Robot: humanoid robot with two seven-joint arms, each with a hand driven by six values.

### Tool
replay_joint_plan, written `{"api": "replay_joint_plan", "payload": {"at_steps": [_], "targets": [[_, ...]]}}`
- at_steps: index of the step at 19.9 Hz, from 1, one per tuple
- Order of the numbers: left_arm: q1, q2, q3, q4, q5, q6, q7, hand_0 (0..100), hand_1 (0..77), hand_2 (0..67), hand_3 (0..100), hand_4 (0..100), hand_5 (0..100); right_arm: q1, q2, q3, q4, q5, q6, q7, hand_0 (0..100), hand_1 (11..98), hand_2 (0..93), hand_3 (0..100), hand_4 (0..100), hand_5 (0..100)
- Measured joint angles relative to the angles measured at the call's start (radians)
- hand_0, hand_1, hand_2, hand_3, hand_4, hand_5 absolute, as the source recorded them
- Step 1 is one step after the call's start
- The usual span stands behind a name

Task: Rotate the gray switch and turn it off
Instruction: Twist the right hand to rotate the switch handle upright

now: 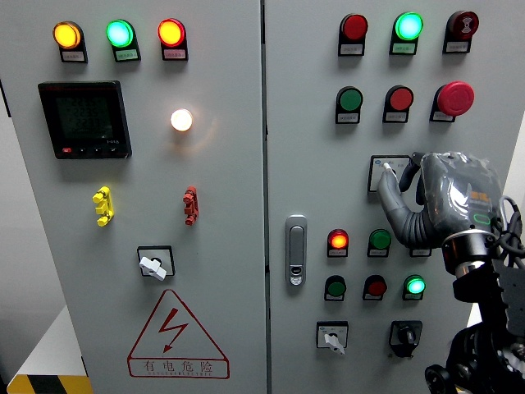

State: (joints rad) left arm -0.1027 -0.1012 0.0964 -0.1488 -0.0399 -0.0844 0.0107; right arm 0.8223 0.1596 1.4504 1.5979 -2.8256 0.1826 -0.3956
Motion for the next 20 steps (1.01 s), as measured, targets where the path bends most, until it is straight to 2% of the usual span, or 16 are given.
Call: {"api": "replay_joint_plan", "payload": {"at_steps": [7,9,12,13,14,15,16,20], "targets": [[0.0,0.0,0.0,0.0,0.0,0.0,0.0,34,0.0,12.3,22,12,12,0.0,0.0,-0.001,0.001,-0.001,-0.001,-0.002,77,28.1,72.4,89,100,90],[0.0,0.0,0.0,0.0,0.0,0.0,0.0,34,0.0,12.3,22,12,12,0.0,0.0,-0.002,0.002,0.0,-0.003,-0.002,78,27.0,69.5,89,100,90],[0.0,0.0,0.0,0.0,0.0,0.0,0.0,34,0.0,12.3,22,12,12,-0.004,0.0,-0.002,0.004,0.0,-0.004,-0.002,84,20.1,66.2,89,100,90],[0.0,0.0,0.0,0.0,0.0,0.0,0.0,34,0.0,12.2,22,12,12,-0.005,-0.0001,-0.002,0.005,0.0,-0.005,-0.001,83,17.4,64.5,89,100,90],[0.0,0.0,0.0,0.0,0.0,0.0,0.0,34,0.0,12.2,22,12,12,-0.005,0.0,-0.002,0.005,0.0,-0.005,-0.001,76,13.6,63.4,89,100,90],[0.0,0.0,0.0,0.0,0.0,0.0,0.0,34,0.0,12.2,22,12,12,-0.005,0.0,-0.003,0.006,0.0,-0.005,0.0,27,18.2,62.2,89,100,90],[0.0,0.0,0.0,0.0,0.0,0.0,0.0,34,0.0,12.2,22,12,12,-0.005,-0.0001,-0.004,0.007,-0.001,-0.005,0.0,0,24.0,61.8,89,100,90],[0.0,0.0,0.0,0.0,0.0,0.0,0.0,34,0.0,12.3,22,12,12,-0.006,-0.0001,-0.007,0.007,-0.002,-0.005,-0.001,0,27.2,59.7,89,100,90]]}}
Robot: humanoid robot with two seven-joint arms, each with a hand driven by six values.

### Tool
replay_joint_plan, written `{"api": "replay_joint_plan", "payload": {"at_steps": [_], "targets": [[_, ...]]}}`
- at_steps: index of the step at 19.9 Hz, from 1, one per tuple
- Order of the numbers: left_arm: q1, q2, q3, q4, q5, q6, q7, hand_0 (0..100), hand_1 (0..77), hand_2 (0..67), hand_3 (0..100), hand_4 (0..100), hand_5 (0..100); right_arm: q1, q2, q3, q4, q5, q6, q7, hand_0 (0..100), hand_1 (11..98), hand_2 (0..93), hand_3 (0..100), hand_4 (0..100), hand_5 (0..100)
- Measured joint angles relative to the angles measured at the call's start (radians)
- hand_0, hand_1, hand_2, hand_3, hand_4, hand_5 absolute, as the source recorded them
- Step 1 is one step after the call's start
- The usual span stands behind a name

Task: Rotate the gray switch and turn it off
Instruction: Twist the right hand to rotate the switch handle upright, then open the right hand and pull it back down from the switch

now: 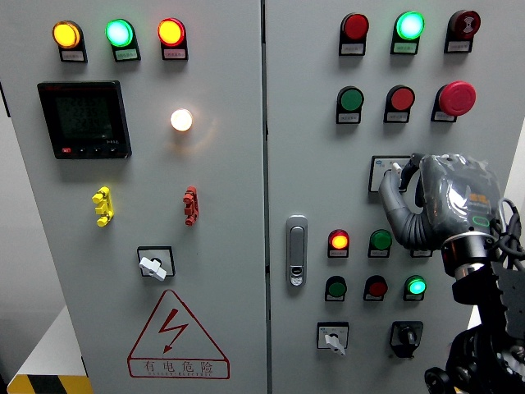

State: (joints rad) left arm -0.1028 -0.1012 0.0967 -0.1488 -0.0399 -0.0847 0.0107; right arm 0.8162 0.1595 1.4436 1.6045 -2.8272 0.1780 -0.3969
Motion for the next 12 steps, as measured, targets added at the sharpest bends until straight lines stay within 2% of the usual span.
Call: {"api": "replay_joint_plan", "payload": {"at_steps": [12], "targets": [[0.0,0.0,0.0,0.0,0.0,0.0,0.0,34,0.0,12.3,22,12,12,-0.009,0.0029,0.001,0.022,-0.003,0.0,0.001,0,25.8,56.1,89,100,90]]}}
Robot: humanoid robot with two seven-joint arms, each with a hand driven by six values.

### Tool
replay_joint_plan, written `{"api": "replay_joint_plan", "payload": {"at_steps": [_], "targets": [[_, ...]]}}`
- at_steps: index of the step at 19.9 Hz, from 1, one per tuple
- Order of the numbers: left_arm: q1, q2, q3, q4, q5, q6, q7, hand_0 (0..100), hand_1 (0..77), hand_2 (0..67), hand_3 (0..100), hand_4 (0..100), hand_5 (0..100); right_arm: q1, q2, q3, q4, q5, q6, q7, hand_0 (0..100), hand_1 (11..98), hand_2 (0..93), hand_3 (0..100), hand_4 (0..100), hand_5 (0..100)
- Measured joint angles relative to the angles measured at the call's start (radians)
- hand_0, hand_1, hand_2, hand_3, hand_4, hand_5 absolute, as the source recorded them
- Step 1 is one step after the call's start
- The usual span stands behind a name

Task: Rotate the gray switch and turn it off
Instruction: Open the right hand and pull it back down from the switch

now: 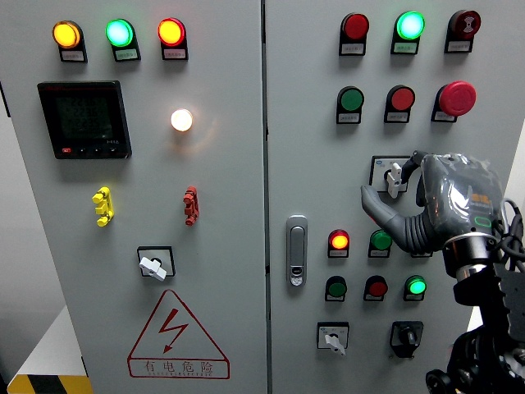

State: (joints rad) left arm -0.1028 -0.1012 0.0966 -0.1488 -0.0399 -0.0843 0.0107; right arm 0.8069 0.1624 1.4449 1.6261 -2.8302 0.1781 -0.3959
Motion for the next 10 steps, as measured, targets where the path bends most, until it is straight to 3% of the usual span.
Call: {"api": "replay_joint_plan", "payload": {"at_steps": [4,6,8,10], "targets": [[0.0,0.001,0.0,0.0,0.0,0.0,0.0,34,0.0,12.3,22,12,12,-0.026,0.0002,0.009,0.038,0.0,-0.002,0.005,0,26.2,54.6,88,100,89],[0.0,0.001,0.0,0.0,0.0,0.0,0.0,34,0.0,12.3,22,12,12,-0.049,0.0002,0.012,0.069,0.0,-0.003,0.009,0,26.2,52.5,83,98,89],[0.0,0.002,0.0,0.0,0.0,0.0,0.0,34,0.0,12.2,22,12,12,-0.069,0.0002,0.013,0.099,0.001,-0.004,0.011,0,26.2,51.1,84,78,91],[0.001,0.002,0.0,0.0,0.0,0.0,0.0,34,0.0,12.2,22,12,12,-0.085,-0.0006,0.015,0.129,0.001,-0.004,0.027,0,26.3,49.5,79,70,86]]}}
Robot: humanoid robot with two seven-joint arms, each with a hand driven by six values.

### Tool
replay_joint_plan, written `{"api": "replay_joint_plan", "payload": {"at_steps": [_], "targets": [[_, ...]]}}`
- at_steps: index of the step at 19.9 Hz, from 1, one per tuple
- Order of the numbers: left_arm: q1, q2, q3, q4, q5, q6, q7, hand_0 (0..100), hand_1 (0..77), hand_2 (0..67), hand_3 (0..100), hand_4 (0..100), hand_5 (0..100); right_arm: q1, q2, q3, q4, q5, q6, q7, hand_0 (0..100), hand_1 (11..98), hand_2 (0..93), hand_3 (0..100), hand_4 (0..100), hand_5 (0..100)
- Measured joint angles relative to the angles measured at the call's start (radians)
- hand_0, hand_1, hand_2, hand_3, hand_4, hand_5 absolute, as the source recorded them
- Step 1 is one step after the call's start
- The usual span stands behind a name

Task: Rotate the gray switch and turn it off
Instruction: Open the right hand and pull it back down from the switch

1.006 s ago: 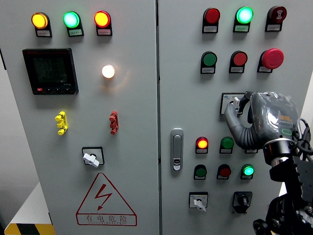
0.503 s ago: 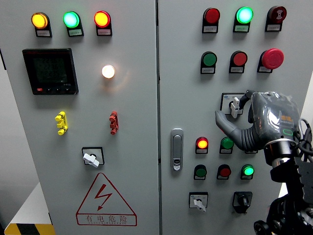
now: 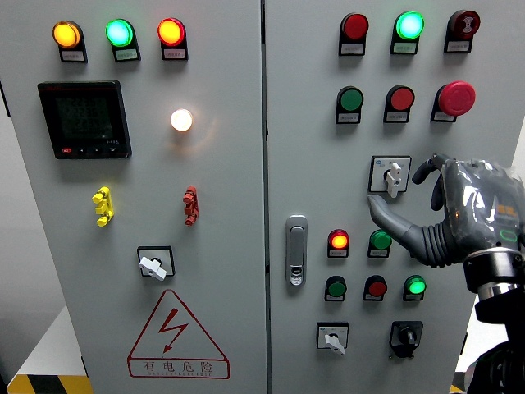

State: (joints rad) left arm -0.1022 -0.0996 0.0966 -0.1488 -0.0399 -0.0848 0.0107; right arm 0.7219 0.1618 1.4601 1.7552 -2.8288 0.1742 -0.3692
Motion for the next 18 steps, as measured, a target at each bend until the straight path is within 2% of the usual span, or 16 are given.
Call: {"api": "replay_joint_plan", "payload": {"at_steps": [2,3,5,6,8,11,12,13,15,18], "targets": [[0.0,0.0,0.0,0.0,0.0,0.0,0.0,34,0.0,12.2,22,12,12,-0.016,-0.0007,0.01,0.031,-0.01,0.0,0.055,0,26.9,47.4,72,64,80],[0.0,0.0,0.0,0.0,0.0,0.0,0.0,34,0.0,12.3,22,12,12,-0.026,-0.0008,0.016,0.046,-0.016,-0.001,0.082,0,27.2,44.9,64,54,72],[0.0,0.0,0.0,0.0,0.0,0.0,0.0,34,0.0,12.3,22,12,12,-0.04,-0.0008,0.024,0.07,-0.024,-0.003,0.12,0,27.3,41.8,58,47,67],[-0.001,0.0,0.0,0.0,0.0,0.0,0.0,34,0.0,12.3,22,12,12,-0.046,-0.0009,0.027,0.082,-0.027,-0.003,0.129,0,27.5,39.0,50,40,62],[0.0,0.0,0.0,0.0,0.0,0.0,0.0,34,0.0,12.3,22,12,12,-0.062,-0.0008,0.032,0.11,-0.033,-0.004,0.136,0,27.9,33.8,42,31,53],[0.0,0.0,0.0,0.0,0.0,0.0,0.0,34,0.0,12.3,22,12,12,-0.102,-0.0015,0.041,0.155,-0.038,-0.004,0.142,0,28.7,22.8,28,16,32],[0.0,0.0,0.0,0.0,0.0,0.0,0.0,34,0.0,12.3,22,12,12,-0.117,-0.0019,0.043,0.171,-0.039,-0.004,0.148,0,29.2,19.3,24,12,29],[0.0,0.0,-0.001,0.0,0.0,0.0,0.0,34,0.0,12.3,22,12,12,-0.131,-0.0021,0.044,0.184,-0.039,-0.004,0.153,0,29.2,18.0,22,12,28],[0.0,0.0,-0.001,0.0,0.0,0.0,0.0,34,0.0,12.3,22,12,12,-0.158,-0.0023,0.046,0.202,-0.038,-0.006,0.167,0,30.4,13.7,15,11,16],[0.0,0.0,0.0,0.0,0.0,0.0,0.0,34,0.0,12.3,22,12,12,-0.185,-0.0024,0.046,0.222,-0.044,-0.024,0.186,0,30.9,12.1,13,9,12]]}}
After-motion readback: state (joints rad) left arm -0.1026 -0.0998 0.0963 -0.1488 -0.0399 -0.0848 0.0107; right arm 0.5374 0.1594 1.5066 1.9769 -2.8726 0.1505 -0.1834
